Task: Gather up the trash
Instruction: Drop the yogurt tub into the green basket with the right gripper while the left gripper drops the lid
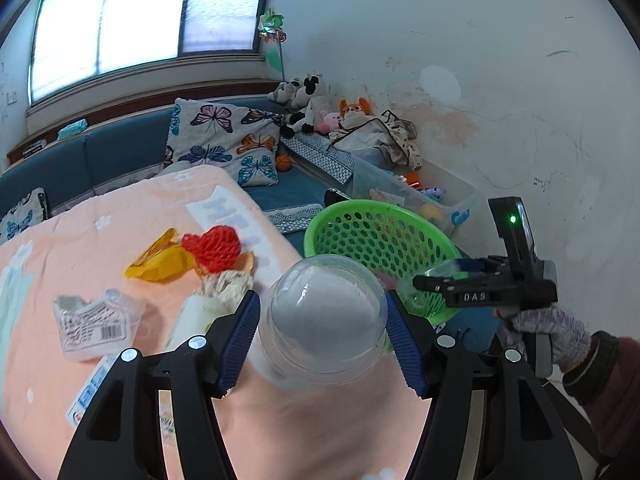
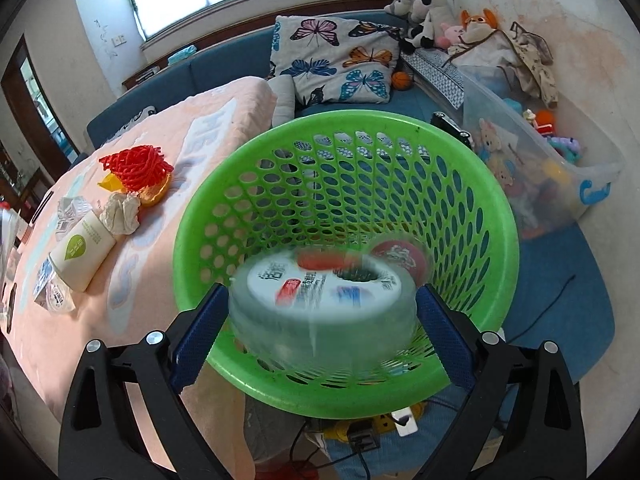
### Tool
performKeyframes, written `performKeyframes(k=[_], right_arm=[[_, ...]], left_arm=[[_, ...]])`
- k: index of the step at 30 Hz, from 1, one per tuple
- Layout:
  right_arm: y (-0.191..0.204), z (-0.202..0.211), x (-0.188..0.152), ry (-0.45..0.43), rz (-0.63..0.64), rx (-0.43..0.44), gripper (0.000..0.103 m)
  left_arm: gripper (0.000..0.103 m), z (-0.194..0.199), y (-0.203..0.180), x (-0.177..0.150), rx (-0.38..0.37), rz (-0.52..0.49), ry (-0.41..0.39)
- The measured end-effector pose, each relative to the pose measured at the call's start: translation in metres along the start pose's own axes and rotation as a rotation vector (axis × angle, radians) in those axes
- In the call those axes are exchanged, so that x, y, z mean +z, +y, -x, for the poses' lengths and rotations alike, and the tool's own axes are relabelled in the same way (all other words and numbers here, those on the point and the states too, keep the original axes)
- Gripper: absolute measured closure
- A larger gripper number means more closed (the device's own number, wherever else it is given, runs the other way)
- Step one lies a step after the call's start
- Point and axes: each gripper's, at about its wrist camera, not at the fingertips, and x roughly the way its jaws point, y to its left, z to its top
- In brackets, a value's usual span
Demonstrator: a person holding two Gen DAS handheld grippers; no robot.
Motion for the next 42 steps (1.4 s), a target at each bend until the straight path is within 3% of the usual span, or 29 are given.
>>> performKeyframes(k=[17,32,42], right_arm=[[-0.011,0.041,-0.015,-0.058,0.006,-0.027,0.010],[-0.018,0.045,-0.035,-0.045,0.000,-0.047,0.010],[-0.023,0.045,-0.038,-0.042,-0.020,-0.039,0.010]], left_arm=[[0.042,-0.072,-0.033,0.032,-0.045,-0.042,0.062],[0.042,-0.136,-0.046,0.030,-0.058,-0.039,0.162],[0.041,-0.148,-0.047,0.024,-0.061,-0.038,0.186]])
